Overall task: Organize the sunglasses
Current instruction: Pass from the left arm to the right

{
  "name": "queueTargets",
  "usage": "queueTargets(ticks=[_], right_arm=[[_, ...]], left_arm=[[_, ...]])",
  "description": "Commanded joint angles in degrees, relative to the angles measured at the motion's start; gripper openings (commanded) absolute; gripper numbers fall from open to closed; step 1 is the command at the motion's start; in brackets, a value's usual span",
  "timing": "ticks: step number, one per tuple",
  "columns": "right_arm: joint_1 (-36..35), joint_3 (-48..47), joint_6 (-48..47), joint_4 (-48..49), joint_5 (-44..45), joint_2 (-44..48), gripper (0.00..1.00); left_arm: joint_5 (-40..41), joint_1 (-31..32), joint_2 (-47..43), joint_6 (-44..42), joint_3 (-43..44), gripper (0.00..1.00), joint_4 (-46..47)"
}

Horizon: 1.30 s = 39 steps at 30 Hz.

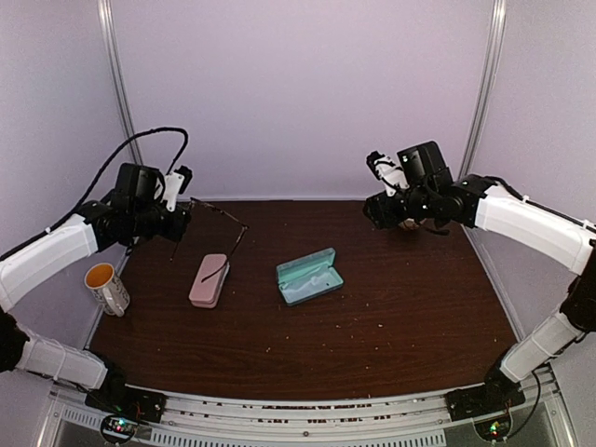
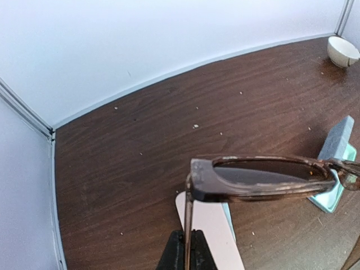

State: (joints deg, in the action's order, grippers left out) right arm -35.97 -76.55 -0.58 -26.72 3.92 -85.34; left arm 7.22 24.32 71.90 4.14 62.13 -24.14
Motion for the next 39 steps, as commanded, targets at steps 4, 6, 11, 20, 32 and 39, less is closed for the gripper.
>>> queueTargets(ticks=[4,6,11,20,32,39], right_arm=[[0.46,0.28,3.93,4.66,-6.08,4.73,0.74],[0.63,1.02,4.71,6.46,-9.41,5.59,0.75],[1.49,8.45,9.99,17.03,-9.05,10.56,0.99],[1.94,13.84,15.73,22.28,-12.48,13.52,1.00],[0.68,3.86,9.58,2.10,-47.14,4.70,1.00],[-3.40,3.35,5.56,-6.73,-47.11,1.98,1.00]], left_arm=[[-6.23,1.53,-7.90,0.96,-12.20,0.00,10.65],[-6.23,2.93,-9.43,0.77,-14.95,0.00,12.67],[-6.10,5.58,-12.01,0.65,-19.74,0.00,17.06],[-6.29,9.25,-11.05,-1.30,-21.92,0.00,22.13],[-7.15,14.98,-2.46,-7.43,-18.40,0.00,28.65],[-8.51,16.76,3.40,-9.30,-13.95,0.00,29.60]])
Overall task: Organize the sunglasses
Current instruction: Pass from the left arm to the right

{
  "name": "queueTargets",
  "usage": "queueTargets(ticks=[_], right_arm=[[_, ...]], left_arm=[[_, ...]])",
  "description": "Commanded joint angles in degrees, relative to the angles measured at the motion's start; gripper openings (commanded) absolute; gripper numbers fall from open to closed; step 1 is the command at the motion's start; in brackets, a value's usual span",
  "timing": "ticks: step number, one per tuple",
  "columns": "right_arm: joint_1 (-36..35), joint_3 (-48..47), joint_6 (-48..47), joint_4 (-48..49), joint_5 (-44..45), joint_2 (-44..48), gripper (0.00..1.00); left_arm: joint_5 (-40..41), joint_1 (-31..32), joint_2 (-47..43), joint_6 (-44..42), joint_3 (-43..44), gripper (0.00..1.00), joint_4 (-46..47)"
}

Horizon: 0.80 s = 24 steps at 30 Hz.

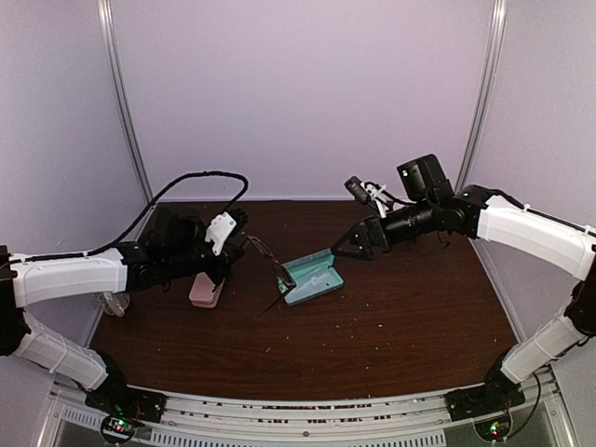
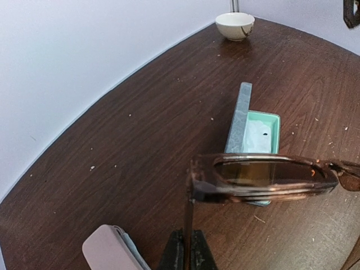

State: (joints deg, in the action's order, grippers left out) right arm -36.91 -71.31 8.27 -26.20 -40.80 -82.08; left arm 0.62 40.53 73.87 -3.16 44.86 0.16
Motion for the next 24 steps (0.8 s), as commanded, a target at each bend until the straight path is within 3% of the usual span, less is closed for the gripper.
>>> queueTargets(ticks=[1,11,24], right_arm=[[-3.06,-1.86,-3.34,-7.51,-1.82,-1.69,1.00],[-6.70,-2.51,9.27,-0.21,-1.01,-9.64,1.00],[-10.99,-5.74,15.33,5.67,-3.66,-16.03,1.00]], left_arm=[[-2.16,0.66,1.65,-2.02,3.46,0.00,5.71],[1.41,4.17,4.09,-3.81,5.20,0.00,6.34],[3.38,6.51,6.22,-4.21,6.81,0.00,5.94]])
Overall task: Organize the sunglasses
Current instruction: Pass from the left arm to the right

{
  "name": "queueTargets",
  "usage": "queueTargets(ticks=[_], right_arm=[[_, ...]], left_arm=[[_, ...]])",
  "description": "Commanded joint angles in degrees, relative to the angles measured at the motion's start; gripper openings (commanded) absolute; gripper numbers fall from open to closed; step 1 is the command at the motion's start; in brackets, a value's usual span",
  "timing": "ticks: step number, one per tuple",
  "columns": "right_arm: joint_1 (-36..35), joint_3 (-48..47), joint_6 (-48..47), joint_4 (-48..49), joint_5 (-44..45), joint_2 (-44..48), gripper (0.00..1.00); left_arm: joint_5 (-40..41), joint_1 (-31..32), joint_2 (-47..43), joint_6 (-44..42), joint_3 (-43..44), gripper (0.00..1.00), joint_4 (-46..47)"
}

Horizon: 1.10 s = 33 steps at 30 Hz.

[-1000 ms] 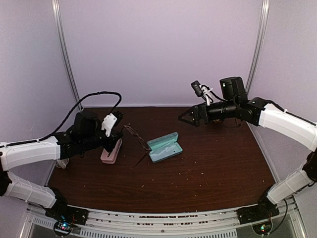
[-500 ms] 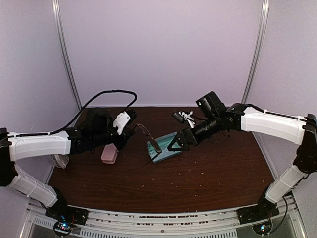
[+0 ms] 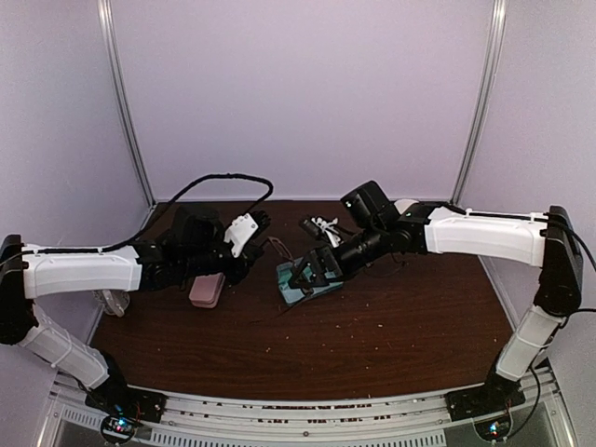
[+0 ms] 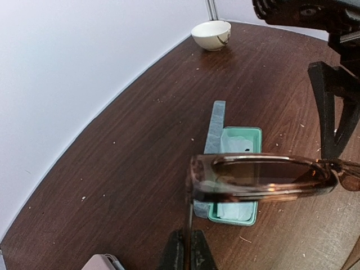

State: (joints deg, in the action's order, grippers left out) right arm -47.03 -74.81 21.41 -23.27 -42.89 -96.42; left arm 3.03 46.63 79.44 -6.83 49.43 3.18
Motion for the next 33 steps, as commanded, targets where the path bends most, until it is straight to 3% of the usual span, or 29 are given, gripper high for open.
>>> queueTargets(ticks=[1,11,24,33], right_arm=[[-1.04,-2.50,2.17,2.71,-1.59,-2.01,0.98],[-1.17,-3.20,2.78,2.91,-2.56,-3.76,0.63],[-1.23,-3.27,1.71,2.55,0.31,-3.59,0.48],[-1.22,-2.59,0.89,4.36,4.13,-1.57,0.44]], left_arm=[[1.05,0.39,0.71,-0.55,2.25,0.00,2.92],[1.37,0.54,1.02,-0.49,2.66,0.00,2.73],[2.17,0.66,0.62,4.21,5.13,0.00,-0.58],[-1.77,0.66,-0.33,11.13,6.70,0.00,-1.27]])
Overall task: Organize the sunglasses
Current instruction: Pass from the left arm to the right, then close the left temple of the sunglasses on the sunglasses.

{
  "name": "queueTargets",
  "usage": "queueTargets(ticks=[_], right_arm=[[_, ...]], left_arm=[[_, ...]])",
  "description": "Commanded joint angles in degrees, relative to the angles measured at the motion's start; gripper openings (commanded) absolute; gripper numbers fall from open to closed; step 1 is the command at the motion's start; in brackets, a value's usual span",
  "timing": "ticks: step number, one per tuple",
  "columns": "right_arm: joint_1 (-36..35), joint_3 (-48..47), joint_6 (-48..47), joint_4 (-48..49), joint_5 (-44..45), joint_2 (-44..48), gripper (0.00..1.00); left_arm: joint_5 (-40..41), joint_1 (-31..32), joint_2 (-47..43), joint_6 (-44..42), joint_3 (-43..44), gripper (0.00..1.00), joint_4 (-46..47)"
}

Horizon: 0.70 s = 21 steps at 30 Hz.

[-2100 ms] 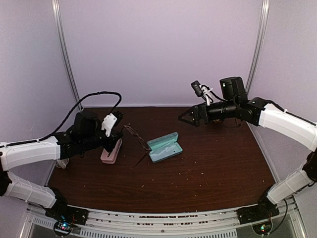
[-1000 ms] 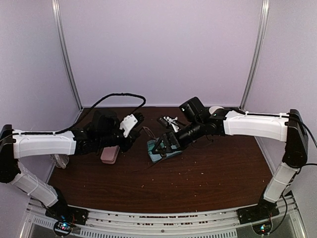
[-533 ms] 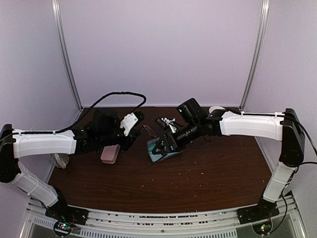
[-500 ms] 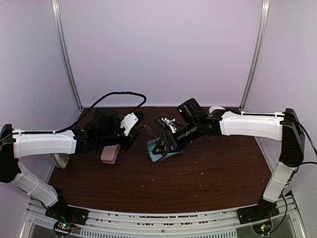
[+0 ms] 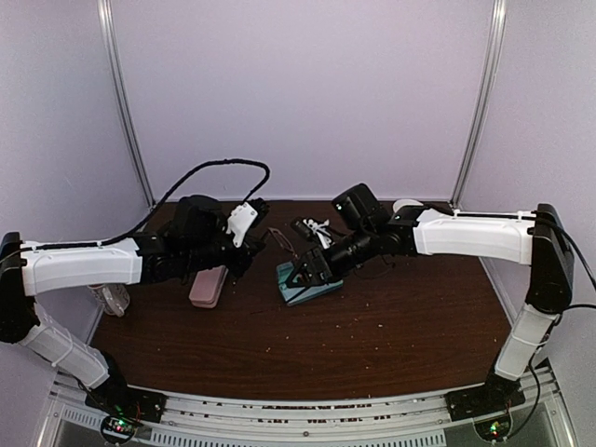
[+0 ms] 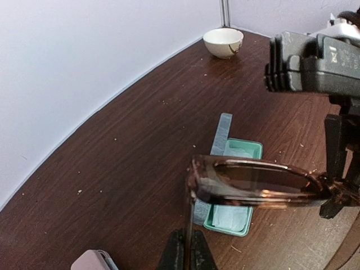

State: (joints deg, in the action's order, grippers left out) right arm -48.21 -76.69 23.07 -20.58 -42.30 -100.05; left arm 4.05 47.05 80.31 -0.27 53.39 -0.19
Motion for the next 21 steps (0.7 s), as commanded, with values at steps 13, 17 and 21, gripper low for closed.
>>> queueTargets(ticks=[13,17,21], right_arm=[[-0.04,-0.33,-1.80,3.53,6.53,4.15,0.42],[-0.01,-0.22,-1.71,3.81,6.71,4.40,0.42],[-0.07,0.18,-1.78,4.03,6.93,4.80,0.42]], left_arm=[[-8.03,0.24,-0.31,8.01,3.92,0.15,3.96],[-10.76,0.24,-0.03,9.47,4.05,0.18,4.57],[-13.44,0.24,-0.21,11.46,3.22,0.19,7.17]])
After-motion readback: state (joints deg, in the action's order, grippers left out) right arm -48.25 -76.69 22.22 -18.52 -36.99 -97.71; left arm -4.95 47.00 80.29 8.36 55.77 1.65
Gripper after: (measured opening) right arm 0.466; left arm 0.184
